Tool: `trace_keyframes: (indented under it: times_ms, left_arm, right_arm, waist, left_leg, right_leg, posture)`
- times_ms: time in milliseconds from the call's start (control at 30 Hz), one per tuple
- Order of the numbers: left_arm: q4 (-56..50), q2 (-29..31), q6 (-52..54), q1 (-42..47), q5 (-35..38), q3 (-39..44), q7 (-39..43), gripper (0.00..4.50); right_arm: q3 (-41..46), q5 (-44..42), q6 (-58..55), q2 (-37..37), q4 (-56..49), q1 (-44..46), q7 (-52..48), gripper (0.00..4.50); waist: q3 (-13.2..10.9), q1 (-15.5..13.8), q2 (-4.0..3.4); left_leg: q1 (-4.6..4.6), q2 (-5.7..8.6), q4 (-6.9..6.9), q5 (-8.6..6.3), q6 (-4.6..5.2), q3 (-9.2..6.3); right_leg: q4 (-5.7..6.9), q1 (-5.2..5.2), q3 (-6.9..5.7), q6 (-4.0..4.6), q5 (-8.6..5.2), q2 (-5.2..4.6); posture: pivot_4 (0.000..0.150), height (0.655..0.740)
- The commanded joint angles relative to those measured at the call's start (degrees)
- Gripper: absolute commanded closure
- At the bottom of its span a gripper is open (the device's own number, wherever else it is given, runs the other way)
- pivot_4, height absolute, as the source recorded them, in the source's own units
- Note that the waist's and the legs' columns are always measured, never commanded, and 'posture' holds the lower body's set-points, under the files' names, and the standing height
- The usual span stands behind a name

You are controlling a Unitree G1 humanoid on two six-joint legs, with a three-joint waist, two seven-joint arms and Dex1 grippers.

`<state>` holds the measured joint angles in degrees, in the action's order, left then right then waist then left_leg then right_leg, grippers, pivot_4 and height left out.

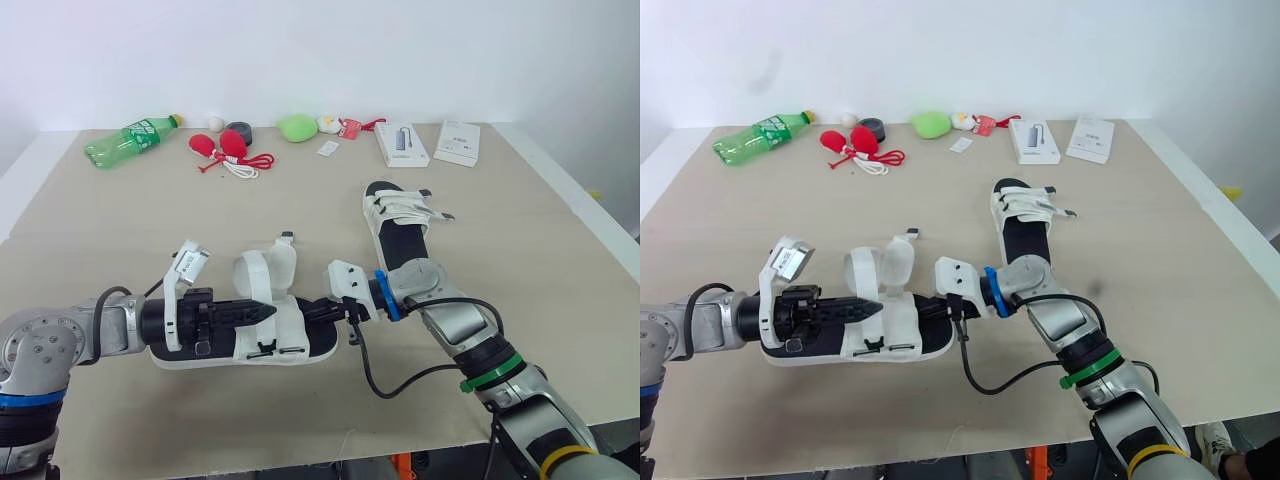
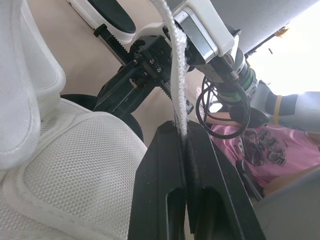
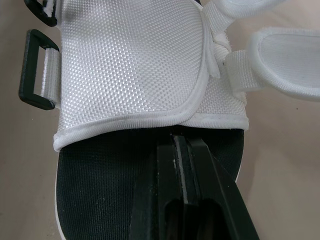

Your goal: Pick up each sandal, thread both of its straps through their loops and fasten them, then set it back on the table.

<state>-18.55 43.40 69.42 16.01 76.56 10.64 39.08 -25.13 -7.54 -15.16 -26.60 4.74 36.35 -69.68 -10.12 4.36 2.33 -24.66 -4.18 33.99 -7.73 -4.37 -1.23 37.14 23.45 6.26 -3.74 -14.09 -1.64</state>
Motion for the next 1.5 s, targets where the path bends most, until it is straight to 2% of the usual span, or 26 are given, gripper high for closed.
trace_keyframes:
  times_ms: [33, 567, 867, 1200, 1500]
  left_arm:
    - [-0.6, 2.2, 0.8, 0.5, 1.4, 1.6, 1.4, 4.40]
    - [-1.7, 3.8, 1.6, 0.7, 5.8, 2.0, 0.9, 4.40]
    - [-2.6, 4.3, 0.2, -1.4, 2.7, 0.8, 1.8, 4.40]
    - [-3.1, 3.4, -3.6, -2.0, -4.5, -1.3, 4.3, 4.40]
    - [-6.2, 4.5, -2.1, -5.1, -3.4, -1.3, 7.6, 4.40]
  right_arm:
    - [-1.3, 3.0, -1.3, -1.0, 1.7, -1.4, 1.0, 4.50]
    - [-1.3, 3.1, -0.9, -1.3, 1.7, -1.4, 0.8, 4.50]
    - [-1.2, 3.2, -1.1, -1.4, 1.7, -1.2, 0.7, 4.50]
    - [-1.2, 3.3, -0.9, -1.2, 2.3, -0.8, 0.8, 4.50]
    - [-1.1, 3.3, -1.0, -1.1, 2.4, -0.7, 0.9, 4.50]
  waist:
    - [0.0, 0.0, 0.00]
    - [0.0, 0.0, 0.00]
    - [0.0, 0.0, 0.00]
    - [0.0, 0.0, 0.00]
    - [0.0, 0.0, 0.00]
  left_leg:
    - [0.00, 0.00, 0.00, 0.00, 0.00, 0.00]
    - [-0.01, 0.00, -0.01, -0.06, -0.09, 0.00]
    - [-0.01, 0.00, -0.01, -0.10, -0.16, 0.00]
    - [-0.01, 0.00, -0.01, -0.13, -0.21, 0.00]
    - [-0.01, 0.00, -0.01, -0.14, -0.23, 0.01]
  right_leg:
    - [0.00, 0.00, 0.00, 0.00, 0.00, 0.00]
    - [-0.01, 0.03, 0.00, 0.00, 0.00, 0.00]
    - [-0.02, 0.05, 0.00, 0.01, -0.01, -0.01]
    - [-0.04, 0.05, 0.00, 0.02, -0.01, -0.01]
    - [-0.06, 0.05, 0.00, 0.02, -0.02, -0.02]
  posture:
    - [0.150, 0.7400]
    - [0.150, 0.7400]
    - [0.150, 0.7400]
    - [0.150, 0.7400]
    - [0.150, 0.7400]
